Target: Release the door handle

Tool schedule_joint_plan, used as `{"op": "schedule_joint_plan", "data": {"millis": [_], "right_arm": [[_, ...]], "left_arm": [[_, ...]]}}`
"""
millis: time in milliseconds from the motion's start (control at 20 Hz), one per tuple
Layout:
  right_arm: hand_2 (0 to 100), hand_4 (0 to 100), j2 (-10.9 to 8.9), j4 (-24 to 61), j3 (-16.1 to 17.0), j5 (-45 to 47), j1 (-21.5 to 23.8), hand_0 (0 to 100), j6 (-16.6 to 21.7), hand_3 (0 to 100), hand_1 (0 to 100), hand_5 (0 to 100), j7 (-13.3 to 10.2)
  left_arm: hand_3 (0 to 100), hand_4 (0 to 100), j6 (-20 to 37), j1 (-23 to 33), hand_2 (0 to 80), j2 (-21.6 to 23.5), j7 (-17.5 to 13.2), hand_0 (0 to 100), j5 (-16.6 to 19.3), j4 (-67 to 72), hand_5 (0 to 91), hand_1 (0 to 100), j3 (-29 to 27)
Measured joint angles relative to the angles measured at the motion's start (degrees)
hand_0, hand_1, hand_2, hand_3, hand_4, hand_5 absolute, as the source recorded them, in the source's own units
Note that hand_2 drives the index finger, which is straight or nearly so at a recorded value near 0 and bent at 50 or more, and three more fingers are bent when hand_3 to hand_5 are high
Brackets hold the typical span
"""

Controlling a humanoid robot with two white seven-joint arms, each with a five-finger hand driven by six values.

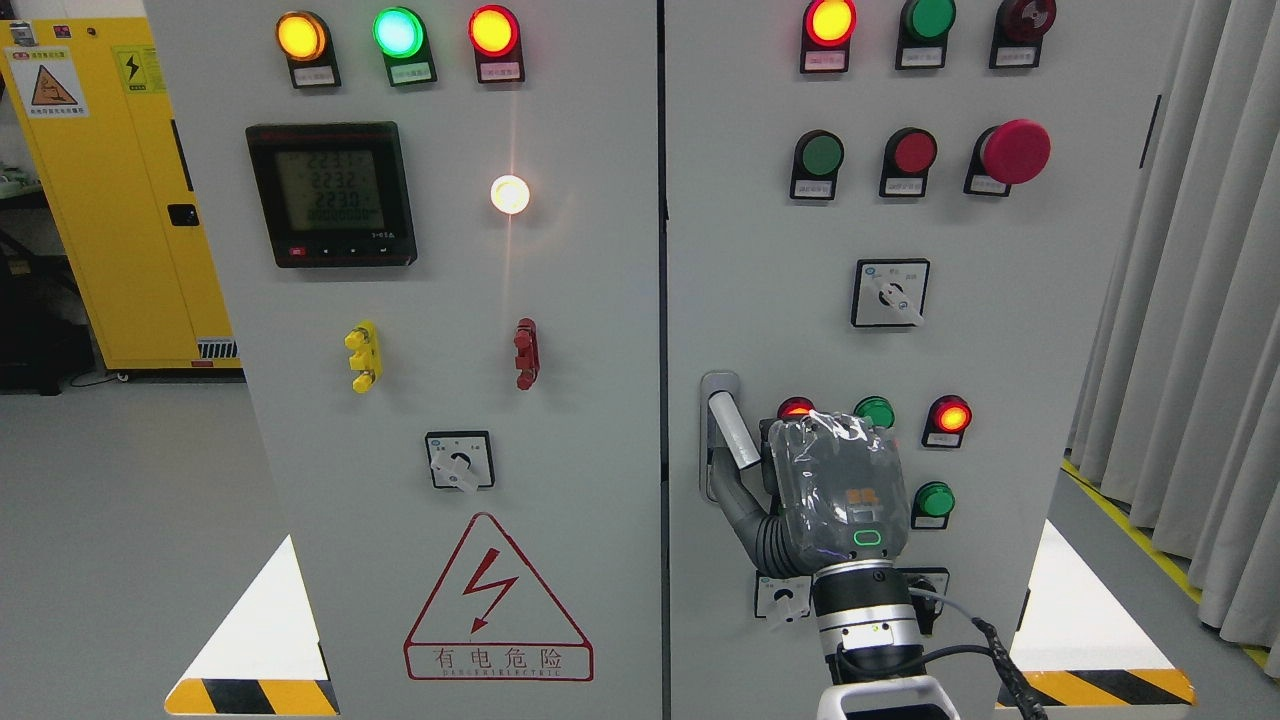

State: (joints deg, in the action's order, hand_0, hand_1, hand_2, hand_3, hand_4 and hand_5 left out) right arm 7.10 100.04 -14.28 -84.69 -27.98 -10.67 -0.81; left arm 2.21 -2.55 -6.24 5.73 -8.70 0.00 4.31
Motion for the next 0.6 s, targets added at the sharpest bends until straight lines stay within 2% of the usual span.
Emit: {"op": "schedule_joint_plan", "data": {"millis": [251,601], "right_arm": [[92,100,-0.02,0.20,0.02,0.03,0.12,46,-0.05,100,38,100,-0.20],[91,100,-0.05,0.42,0.04,0.05,0.44,41,-0.06,100,38,100,-0.33]], "left_arm": [[0,0,0.00,0.00,0.0,0.00,0.00,12,0.00,0.00,0.0,56,0.00],[0,0,0.00,0.00,0.0,0.00,0.00,12,0.00,0.00,0.0,56,0.00]]}}
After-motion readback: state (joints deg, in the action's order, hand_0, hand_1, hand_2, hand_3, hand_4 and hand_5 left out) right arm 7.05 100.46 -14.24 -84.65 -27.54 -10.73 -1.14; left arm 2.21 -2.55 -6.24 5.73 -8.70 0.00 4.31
